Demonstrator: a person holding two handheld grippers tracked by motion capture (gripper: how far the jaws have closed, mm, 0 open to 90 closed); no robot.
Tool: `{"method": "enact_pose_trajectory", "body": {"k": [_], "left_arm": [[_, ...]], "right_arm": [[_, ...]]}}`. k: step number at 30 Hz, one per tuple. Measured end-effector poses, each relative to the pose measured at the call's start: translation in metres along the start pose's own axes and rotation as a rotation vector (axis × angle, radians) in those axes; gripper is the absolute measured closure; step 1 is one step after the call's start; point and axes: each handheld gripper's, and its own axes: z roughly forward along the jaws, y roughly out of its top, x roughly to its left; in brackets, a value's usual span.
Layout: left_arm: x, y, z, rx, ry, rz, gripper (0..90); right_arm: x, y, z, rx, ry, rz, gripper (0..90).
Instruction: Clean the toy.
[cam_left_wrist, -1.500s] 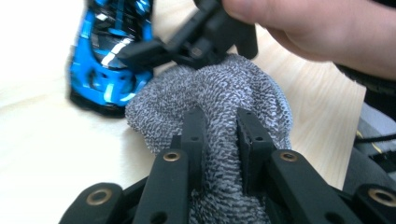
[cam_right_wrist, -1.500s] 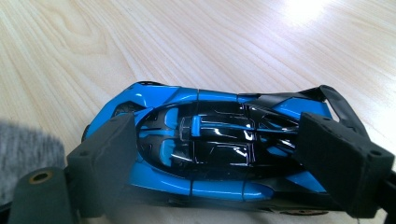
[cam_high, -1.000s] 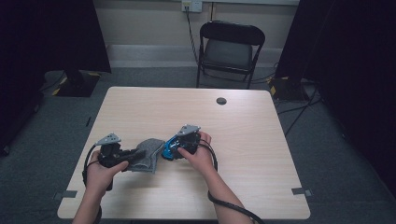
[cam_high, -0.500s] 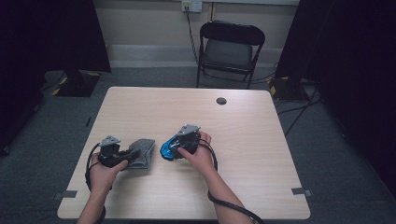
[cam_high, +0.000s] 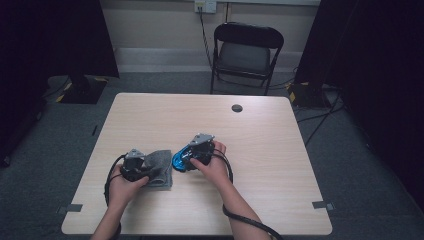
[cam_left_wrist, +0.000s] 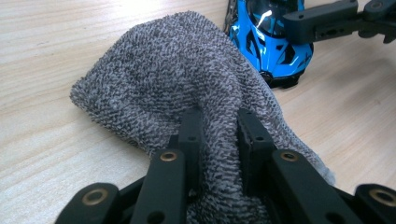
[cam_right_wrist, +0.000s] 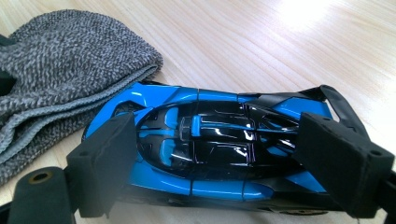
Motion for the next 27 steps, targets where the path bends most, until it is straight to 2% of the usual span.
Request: {"method": "enact_pose_trajectory", "body": {"k": [11, 14, 27], "left_arm": [[-0.01, 0.0, 0.002, 0.026, -0.033, 0.012, 74.8], [-0.014, -0.001, 0.003, 0.03, -0.059, 0.005, 74.8], [-0.033, -0.003, 0.006, 0.053, -0.099, 0.045, 75.0]], "right_arm": [[0.0, 0.0, 0.0, -0.004, 0.0, -0.002, 12.3], [0.0, 0.0, 0.0, -0.001, 0.0, -0.001, 12.4], [0.0, 0.0, 0.0, 0.0, 0.0, -0.001, 12.4]]}}
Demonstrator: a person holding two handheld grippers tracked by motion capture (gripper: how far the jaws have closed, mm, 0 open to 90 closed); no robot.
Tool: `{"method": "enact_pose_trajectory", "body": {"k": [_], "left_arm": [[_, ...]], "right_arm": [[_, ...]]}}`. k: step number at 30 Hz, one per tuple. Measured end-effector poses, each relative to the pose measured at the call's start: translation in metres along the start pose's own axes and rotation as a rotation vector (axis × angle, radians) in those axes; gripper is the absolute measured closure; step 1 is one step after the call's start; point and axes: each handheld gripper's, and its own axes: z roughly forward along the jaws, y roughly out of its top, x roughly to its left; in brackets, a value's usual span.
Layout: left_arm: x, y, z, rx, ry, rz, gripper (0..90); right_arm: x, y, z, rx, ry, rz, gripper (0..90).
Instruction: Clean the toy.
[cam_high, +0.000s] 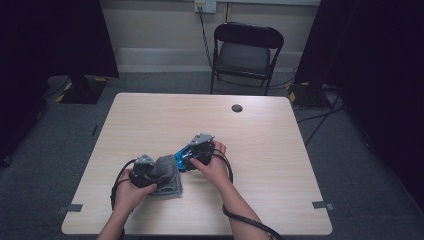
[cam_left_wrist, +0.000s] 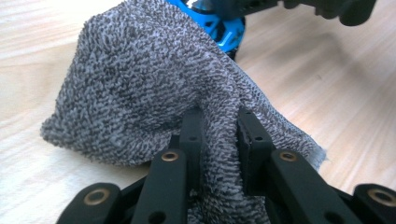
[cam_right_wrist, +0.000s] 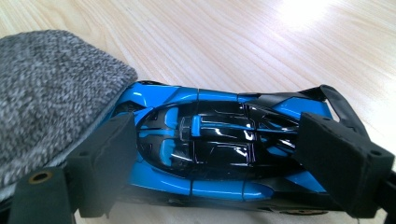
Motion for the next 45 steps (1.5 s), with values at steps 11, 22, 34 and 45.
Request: {"method": "enact_pose_trajectory", "body": {"k": [11, 22, 34, 45], "left_arm": [[-0.016, 0.002, 0.007, 0.022, -0.055, 0.033, 75.0], [-0.031, 0.005, 0.015, 0.042, -0.096, 0.066, 74.9], [-0.042, 0.008, 0.022, 0.036, -0.128, 0.094, 74.8], [-0.048, 0.011, 0.022, 0.026, -0.21, 0.141, 74.5]], "right_arm": [[0.0, 0.0, 0.0, 0.0, 0.0, -0.001, 12.4], [0.0, 0.0, 0.0, -0.001, 0.001, -0.001, 12.4], [-0.001, 0.0, 0.0, 0.0, 0.0, 0.001, 12.4], [0.0, 0.001, 0.0, 0.002, 0.001, 0.004, 12.3]]}}
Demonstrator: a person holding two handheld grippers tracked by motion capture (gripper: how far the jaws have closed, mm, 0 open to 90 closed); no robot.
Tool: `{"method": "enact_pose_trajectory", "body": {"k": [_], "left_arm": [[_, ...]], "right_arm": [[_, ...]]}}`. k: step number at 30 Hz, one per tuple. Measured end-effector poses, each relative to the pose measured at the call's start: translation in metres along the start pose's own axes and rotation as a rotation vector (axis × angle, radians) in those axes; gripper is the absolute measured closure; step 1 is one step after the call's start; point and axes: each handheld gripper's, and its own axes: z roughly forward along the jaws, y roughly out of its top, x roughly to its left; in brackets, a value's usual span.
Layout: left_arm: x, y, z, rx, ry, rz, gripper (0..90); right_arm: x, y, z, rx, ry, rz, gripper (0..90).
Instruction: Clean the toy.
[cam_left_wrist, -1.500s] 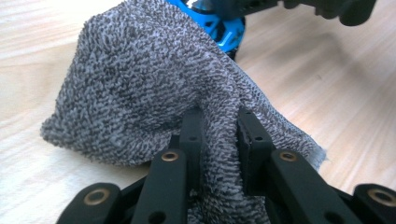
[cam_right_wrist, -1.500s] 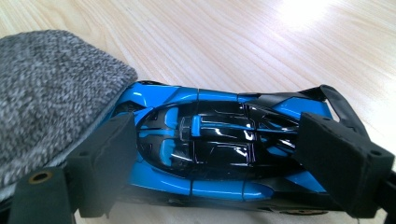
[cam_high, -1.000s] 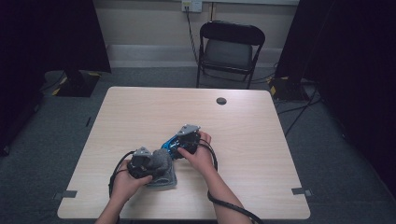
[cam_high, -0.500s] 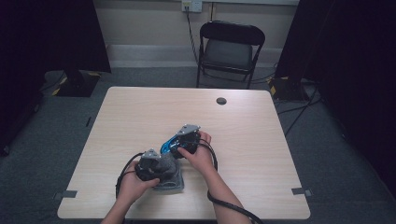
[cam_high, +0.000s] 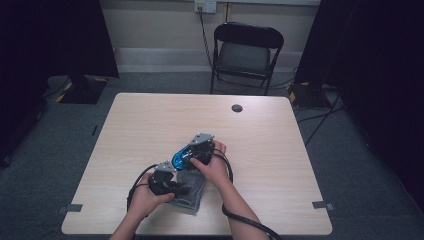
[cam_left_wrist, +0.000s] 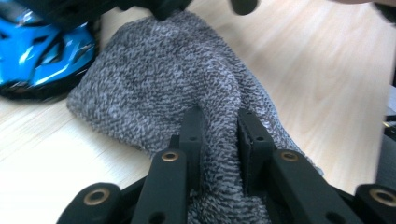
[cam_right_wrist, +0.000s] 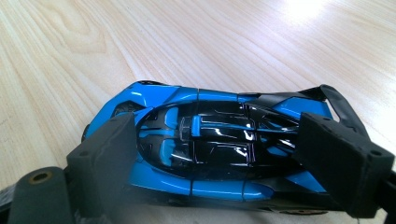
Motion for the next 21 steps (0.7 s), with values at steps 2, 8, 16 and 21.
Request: {"method": "enact_pose_trajectory", "body": {"k": [2, 8, 16, 21], "left_arm": [[0.0, 0.0, -0.001, -0.011, 0.002, 0.0, 74.3], [0.008, -0.001, -0.015, -0.035, 0.01, -0.009, 74.3], [0.028, -0.006, -0.045, -0.112, 0.036, -0.061, 74.0], [0.043, -0.014, -0.059, -0.14, 0.096, -0.1, 73.1]], "right_arm": [[0.0, 0.0, 0.0, 0.001, 0.0, 0.0, 12.4], [0.0, 0.0, 0.0, -0.002, 0.0, -0.005, 12.4], [0.0, 0.0, 0.0, -0.004, 0.001, -0.002, 12.4], [0.0, 0.0, 0.0, 0.002, 0.001, 0.002, 12.4]]}}
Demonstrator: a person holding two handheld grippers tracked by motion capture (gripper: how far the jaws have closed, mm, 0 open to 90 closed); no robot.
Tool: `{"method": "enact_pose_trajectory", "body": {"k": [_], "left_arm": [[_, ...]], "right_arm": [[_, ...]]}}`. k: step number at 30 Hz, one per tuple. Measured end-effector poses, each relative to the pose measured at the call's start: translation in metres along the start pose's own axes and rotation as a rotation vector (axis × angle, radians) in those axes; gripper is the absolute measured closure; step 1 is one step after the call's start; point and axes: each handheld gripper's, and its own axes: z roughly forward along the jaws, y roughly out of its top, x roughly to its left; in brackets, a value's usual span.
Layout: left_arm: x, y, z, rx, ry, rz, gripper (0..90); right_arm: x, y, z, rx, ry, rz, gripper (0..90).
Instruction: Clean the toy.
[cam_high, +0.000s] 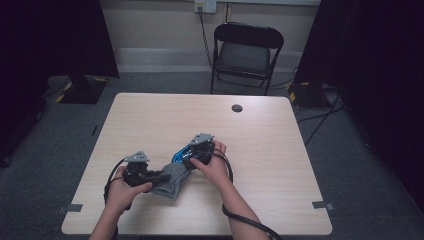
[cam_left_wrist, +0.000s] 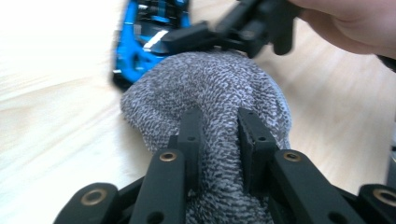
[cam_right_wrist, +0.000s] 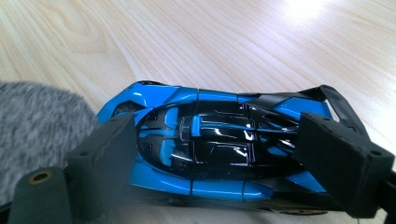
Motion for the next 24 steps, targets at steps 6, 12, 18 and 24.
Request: {"method": "enact_pose_trajectory", "body": {"k": [6, 12, 18, 24], "left_arm": [[0.011, -0.003, -0.008, -0.018, 0.037, -0.025, 73.1], [0.026, -0.003, -0.018, -0.061, 0.111, -0.044, 72.9], [0.039, 0.0, -0.013, -0.041, 0.151, -0.024, 72.9], [0.057, 0.018, -0.001, -0.034, 0.189, 0.028, 72.6]], "right_arm": [[0.0, 0.0, 0.0, 0.001, 0.0, -0.003, 12.4], [0.0, 0.0, 0.0, 0.003, 0.001, -0.005, 12.4], [-0.001, 0.001, 0.0, 0.01, 0.01, -0.014, 12.4], [-0.002, 0.001, 0.0, 0.013, 0.014, -0.019, 12.4]]}}
